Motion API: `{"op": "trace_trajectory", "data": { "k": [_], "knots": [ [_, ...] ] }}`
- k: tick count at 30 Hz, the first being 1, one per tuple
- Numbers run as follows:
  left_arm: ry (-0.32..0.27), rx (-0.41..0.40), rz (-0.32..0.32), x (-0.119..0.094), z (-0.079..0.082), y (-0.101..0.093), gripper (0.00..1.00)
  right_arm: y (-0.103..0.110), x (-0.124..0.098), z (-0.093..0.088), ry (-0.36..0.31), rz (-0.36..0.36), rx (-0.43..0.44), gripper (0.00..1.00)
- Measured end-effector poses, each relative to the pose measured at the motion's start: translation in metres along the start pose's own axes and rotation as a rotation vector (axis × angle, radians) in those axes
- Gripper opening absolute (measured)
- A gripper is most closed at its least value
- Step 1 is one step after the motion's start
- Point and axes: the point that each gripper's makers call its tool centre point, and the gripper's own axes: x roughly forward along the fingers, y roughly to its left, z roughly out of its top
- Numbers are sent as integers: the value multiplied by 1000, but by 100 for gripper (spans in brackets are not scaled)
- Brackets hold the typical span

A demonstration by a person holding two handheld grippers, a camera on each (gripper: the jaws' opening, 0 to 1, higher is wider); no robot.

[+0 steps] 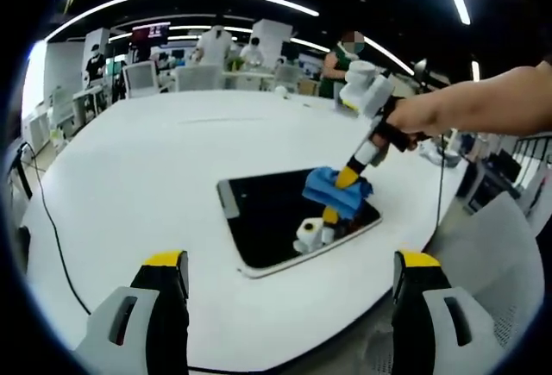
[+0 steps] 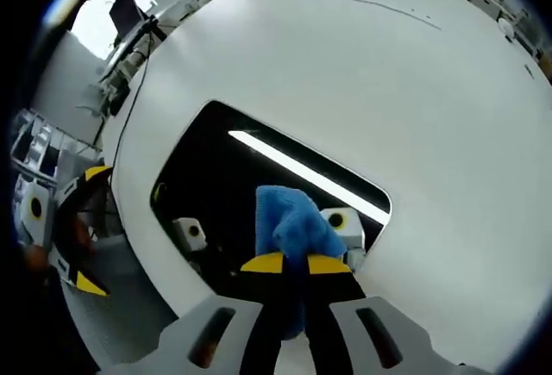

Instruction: Wipe the mirror surface with the cleaning cloth until all visible marks leave the cleaned area.

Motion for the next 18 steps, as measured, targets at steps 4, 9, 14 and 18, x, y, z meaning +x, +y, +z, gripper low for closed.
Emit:
{"op": "trace_trajectory", "data": {
  "k": [4, 9, 14, 18],
  "knots": [
    [1, 0, -3, 0, 0, -1, 99, -6, -3, -4, 1, -2, 10, 1],
    [-5, -3, 0, 0, 1, 0, 99, -10, -7, -10, 7, -8, 7, 2],
    [-9, -4, -1, 0, 1, 0, 99, -11, -9, -12, 8, -15, -1, 2],
    [-13, -5, -1, 0, 1, 0, 99, -15, -11, -17, 10, -28, -1, 2]
  ]
}}
